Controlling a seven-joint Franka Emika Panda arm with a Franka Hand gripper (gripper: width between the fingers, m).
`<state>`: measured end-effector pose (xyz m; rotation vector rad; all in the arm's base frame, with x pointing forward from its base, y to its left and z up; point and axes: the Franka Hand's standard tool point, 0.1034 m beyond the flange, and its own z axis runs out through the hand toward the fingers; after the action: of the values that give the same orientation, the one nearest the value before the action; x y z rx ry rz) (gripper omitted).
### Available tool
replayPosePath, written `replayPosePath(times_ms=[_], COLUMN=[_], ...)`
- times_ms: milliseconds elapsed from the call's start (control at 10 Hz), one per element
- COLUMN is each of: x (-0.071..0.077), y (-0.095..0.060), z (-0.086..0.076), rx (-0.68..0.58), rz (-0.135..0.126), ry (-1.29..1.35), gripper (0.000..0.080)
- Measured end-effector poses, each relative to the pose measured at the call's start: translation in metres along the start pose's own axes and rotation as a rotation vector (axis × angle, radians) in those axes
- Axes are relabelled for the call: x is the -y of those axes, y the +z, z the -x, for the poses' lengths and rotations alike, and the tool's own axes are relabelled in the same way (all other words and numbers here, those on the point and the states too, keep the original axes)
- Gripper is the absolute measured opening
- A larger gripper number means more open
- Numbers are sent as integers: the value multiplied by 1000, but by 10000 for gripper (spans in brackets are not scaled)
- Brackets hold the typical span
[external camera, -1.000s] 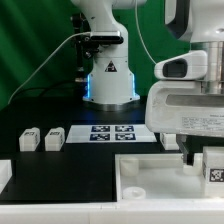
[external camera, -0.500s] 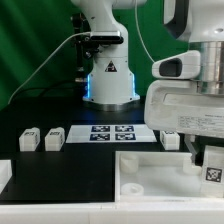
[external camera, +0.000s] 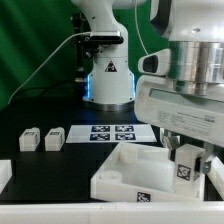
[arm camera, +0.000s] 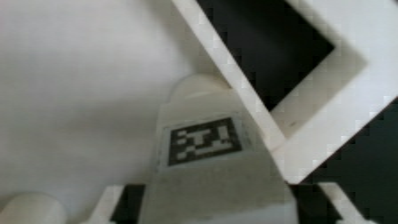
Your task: Assemble one leg
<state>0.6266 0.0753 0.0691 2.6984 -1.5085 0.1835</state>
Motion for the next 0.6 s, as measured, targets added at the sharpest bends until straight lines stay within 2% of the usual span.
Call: replayPosePath(times_ms=[300, 600], x=[-12, -22], y=[1, 3], z=[-15, -28], rx=[-28, -53], rz=[32, 47], ry=[220, 339], gripper=[337, 342])
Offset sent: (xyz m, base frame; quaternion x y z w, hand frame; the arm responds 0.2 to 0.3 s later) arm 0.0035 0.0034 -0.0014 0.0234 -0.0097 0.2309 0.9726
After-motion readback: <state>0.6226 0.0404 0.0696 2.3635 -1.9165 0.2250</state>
